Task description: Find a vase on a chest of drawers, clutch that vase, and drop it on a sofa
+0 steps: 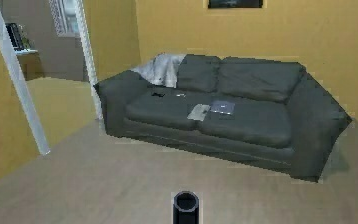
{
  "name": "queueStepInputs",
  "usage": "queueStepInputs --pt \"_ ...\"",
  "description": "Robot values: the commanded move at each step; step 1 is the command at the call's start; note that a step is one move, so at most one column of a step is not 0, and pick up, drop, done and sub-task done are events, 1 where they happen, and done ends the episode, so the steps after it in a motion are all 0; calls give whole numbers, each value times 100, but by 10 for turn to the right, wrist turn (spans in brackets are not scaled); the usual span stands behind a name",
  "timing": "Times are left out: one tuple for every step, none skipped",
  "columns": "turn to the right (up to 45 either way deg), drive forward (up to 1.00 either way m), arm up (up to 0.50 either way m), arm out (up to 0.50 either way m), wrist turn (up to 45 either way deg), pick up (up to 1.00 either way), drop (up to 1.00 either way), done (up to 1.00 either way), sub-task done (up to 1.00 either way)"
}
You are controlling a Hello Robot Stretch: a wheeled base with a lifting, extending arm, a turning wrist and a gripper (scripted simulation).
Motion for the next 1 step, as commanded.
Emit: queueStepInputs --pt "0 100 0 0 0 0 0 0 0"
